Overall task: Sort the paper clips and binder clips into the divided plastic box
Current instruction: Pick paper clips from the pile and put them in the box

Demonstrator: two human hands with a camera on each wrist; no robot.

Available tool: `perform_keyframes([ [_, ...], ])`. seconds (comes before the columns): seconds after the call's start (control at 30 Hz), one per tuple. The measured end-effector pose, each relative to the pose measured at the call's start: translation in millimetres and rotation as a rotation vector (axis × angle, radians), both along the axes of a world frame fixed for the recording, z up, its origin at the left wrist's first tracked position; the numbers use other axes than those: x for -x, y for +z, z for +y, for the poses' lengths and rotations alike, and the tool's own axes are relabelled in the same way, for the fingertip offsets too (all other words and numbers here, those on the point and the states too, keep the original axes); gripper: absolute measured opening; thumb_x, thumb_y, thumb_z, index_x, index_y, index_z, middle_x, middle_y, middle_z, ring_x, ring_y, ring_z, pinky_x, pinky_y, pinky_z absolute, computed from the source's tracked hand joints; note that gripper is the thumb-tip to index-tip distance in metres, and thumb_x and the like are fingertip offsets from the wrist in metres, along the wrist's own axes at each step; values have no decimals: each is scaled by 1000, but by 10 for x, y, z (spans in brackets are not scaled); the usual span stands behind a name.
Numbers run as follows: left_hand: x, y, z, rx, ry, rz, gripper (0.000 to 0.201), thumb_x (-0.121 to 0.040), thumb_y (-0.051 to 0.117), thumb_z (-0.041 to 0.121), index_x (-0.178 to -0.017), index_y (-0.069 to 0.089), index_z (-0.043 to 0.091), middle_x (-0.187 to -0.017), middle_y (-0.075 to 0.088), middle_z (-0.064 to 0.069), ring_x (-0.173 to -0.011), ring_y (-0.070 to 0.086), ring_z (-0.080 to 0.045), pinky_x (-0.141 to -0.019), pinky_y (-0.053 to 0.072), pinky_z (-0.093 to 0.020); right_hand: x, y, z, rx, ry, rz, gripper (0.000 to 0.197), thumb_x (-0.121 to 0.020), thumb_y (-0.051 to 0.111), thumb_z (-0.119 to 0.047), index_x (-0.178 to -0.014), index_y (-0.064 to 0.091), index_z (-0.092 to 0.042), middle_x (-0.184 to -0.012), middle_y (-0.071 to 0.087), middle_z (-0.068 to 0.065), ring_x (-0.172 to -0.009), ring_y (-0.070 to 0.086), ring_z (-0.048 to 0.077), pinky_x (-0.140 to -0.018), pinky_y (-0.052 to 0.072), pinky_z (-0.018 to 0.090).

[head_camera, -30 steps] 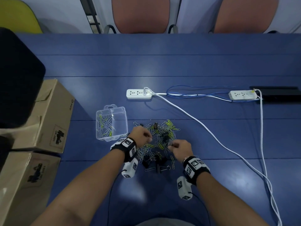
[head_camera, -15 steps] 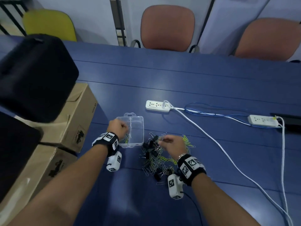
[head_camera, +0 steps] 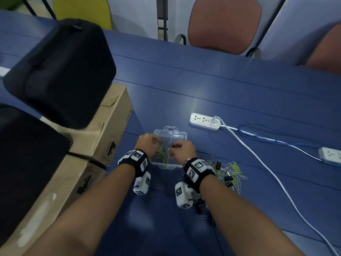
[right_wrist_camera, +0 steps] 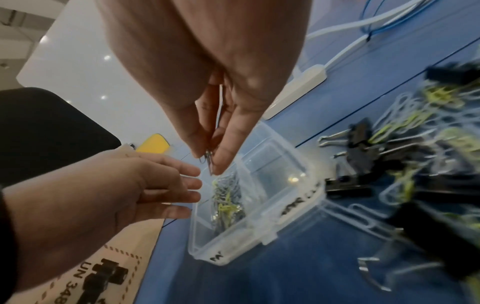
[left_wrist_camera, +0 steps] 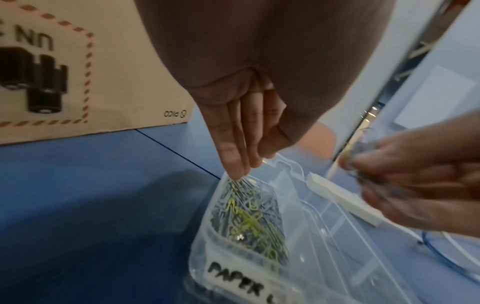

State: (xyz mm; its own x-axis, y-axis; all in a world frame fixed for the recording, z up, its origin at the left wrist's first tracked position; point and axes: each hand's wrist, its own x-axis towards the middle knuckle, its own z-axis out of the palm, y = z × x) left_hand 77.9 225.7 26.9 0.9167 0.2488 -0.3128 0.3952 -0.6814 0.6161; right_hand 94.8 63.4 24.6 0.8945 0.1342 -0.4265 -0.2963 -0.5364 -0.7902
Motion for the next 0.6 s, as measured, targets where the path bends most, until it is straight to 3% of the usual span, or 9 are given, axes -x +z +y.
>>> perform_keyframes([
  [0.1,23,10,107,10,65,-34,24,-81,56,6,-91,76,16,-82,73,-5,-78,65,-20,-78,55,-29,-182,-6,273,21,-1,26,6,-70,75,-6,-75,76,-9,-73,73,6,-74,72,25,-73,61,39],
  [0.2,66,-17,229,-4,102,-10,20,-82,56,8,-84,73,19,-82,72,-4,-79,65,-24,-72,56,-34,-289,-45,432,102,43,-6,9,-75,74,-9,-83,77,-10,-76,70,2,-78,69,24,-76,60,33],
  [0.3,123,-39,353,-35,138,15,22,-84,55,11,-78,68,27,-85,72,-4,-78,65,-27,-69,58,-38,-327,-84,488,194,121,-5,15,-81,70,-10,-94,78,-13,-95,74,1,-89,68,21,-82,55,25],
  [0.43,186,-73,463,-45,175,33,21,-87,55,9,-84,74,20,-90,72,-4,-83,66,-27,-74,58,-39,-313,-81,477,226,196,54,24,-83,67,-7,-104,75,-13,-111,72,3,-104,64,23,-92,50,24],
  [0.5,231,-113,507,-28,189,44,21,-86,56,9,-84,75,18,-89,73,-5,-84,67,-26,-75,58,-38,-287,-92,454,158,175,84,24,-82,66,-2,-101,76,-12,-109,72,4,-103,65,25,-95,50,28],
  [0.6,333,-173,549,-21,165,95,19,-85,57,11,-81,74,18,-89,73,-5,-86,67,-27,-77,57,-39,-243,-109,359,43,128,107,27,-74,66,-2,-71,76,-27,-90,75,3,-89,70,27,-88,57,42],
])
